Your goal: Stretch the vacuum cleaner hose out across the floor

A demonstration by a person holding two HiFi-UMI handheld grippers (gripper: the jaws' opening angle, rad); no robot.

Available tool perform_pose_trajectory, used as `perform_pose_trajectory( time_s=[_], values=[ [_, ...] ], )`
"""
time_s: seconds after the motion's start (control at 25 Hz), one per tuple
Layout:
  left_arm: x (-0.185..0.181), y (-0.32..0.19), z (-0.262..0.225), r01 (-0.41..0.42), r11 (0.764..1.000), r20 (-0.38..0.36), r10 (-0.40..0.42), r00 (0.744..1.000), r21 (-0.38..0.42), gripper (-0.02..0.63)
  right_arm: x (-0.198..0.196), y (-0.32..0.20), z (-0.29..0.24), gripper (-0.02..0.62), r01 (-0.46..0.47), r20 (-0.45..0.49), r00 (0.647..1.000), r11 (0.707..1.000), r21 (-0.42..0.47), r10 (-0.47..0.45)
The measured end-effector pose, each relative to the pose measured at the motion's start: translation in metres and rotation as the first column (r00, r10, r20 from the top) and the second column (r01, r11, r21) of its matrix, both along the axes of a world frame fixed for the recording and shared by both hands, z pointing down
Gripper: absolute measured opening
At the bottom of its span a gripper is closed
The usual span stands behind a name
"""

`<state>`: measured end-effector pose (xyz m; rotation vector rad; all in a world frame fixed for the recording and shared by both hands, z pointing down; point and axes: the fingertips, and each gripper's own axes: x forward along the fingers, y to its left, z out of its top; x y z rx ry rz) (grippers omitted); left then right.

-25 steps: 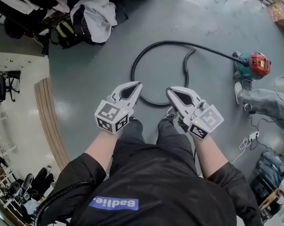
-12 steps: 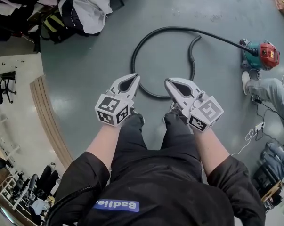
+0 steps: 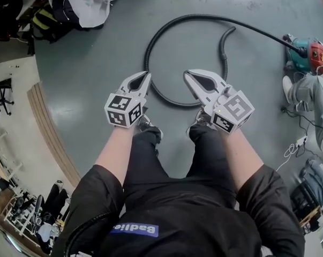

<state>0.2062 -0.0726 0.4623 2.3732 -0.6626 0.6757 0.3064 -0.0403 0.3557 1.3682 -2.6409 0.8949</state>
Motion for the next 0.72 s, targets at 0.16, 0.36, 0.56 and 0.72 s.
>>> perform_pose_trajectory(
  time_s=[0.16, 0.36, 0.56, 0.72],
  values=[
    [-0.007, -0.008, 0.069, 0.005, 1.000, 0.052, -0.005, 0.999, 0.005, -0.003, 0.003, -0.010, 0.061, -0.002, 0.012, -0.005, 1.000, 1.000, 0.012, -0.012],
    [-0.010, -0.013, 0.159, -0.023, 1.000, 0.117, 0.022, 0.993, 0.006, 0.015, 0.004, -0.018, 0.142, 0.000, 0.017, -0.029, 0.999, 1.000, 0.021, -0.016],
    [-0.010, -0.036, 0.262, -0.039, 0.999, 0.183, 0.034, 0.983, 0.023, 0.051, -0.005, -0.035, 0.248, 0.018, 0.035, -0.069, 0.997, 0.999, -0.003, -0.035],
    [-0.018, -0.058, 0.358, -0.031, 0.999, 0.272, 0.023, 0.962, 0.027, 0.100, -0.018, -0.054, 0.337, 0.063, 0.043, -0.099, 0.994, 0.998, -0.041, -0.047]
  ],
)
